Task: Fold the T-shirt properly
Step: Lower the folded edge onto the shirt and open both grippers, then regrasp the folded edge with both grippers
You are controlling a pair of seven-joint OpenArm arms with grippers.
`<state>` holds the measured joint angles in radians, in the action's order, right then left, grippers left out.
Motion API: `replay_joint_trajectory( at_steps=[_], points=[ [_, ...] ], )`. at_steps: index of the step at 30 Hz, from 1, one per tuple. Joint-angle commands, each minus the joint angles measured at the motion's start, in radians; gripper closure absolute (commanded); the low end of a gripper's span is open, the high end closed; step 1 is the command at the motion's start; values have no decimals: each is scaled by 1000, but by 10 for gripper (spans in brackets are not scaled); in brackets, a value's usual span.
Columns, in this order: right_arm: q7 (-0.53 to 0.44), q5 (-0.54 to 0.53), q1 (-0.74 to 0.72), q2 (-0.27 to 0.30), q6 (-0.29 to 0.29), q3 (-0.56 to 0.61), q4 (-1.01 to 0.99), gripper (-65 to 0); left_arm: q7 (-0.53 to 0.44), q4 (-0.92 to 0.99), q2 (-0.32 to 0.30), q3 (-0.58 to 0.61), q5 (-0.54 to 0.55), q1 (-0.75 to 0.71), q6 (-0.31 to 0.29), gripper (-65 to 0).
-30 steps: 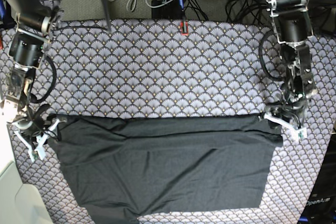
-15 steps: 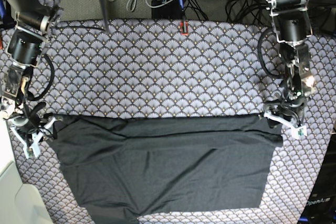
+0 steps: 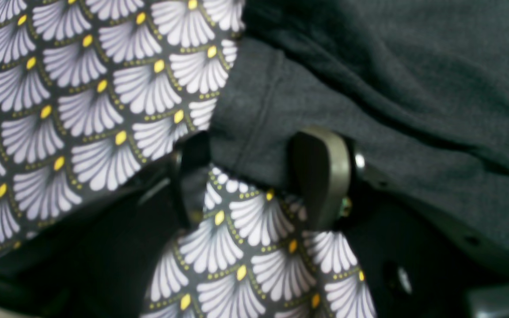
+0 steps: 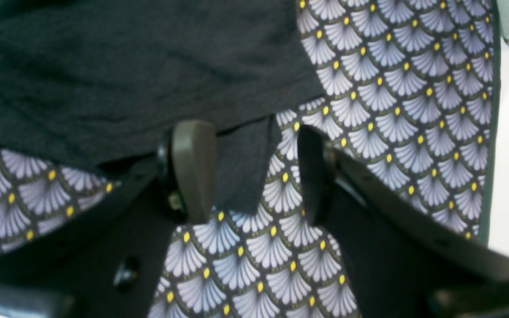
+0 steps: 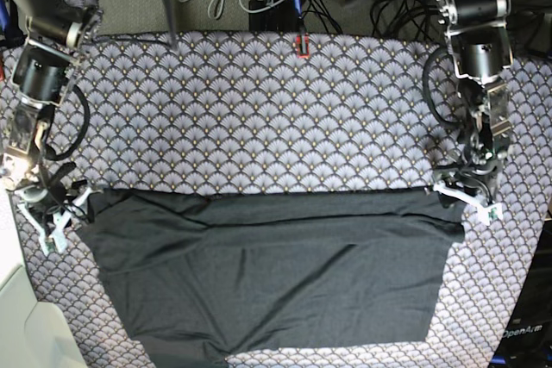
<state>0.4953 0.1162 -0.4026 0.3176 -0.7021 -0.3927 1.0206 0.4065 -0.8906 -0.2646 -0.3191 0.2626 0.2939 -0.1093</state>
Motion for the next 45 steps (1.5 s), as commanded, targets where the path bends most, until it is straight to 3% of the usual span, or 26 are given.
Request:
replay_joint_trajectory(
  at_steps=[1, 6, 13, 14, 22, 27, 34, 37, 40, 45],
  points=[
    [-19, -10, -22, 24, 4, -4, 17, -311, 4, -8, -8, -1, 5, 18, -7, -336],
    [-19, -11, -17, 27, 4, -5, 16, -311, 7, -9, -6, -1, 7, 18, -8, -325],
    [-19, -11, -19, 28, 4, -5, 13, -312, 7, -14, -6, -1, 7, 20, -8, -17],
    [-19, -11, -17, 27, 4, -5, 11, -312, 9, -15, -6, -1, 7, 20, -8, 0],
    [-22, -11, -15, 21, 4, -5, -64, -312, 9, -19, -11, -2, 8, 18, -8, -4],
    [-145, -11, -25, 27, 4, -5, -196, -311, 9, -20, -11, -4, 8, 14, -8, -4],
    [-152, -11, -25, 27, 4, -5, -227, -303, 9, -20, -9, -4, 8, 14, -8, -4],
    [-152, -11, -23, 24, 4, -5, -224, -195, 10, -20, -9, -1, 8, 14, -8, -4],
    [-149, -11, -23, 22, 4, -5, -220, 0, 12, -51, -9, 1, 8, 11, -8, -4],
    [-146, -11, 20, 24, 4, -5, -147, 0, 99, -161, -8, -4, 8, -23, -8, -4]
  ],
)
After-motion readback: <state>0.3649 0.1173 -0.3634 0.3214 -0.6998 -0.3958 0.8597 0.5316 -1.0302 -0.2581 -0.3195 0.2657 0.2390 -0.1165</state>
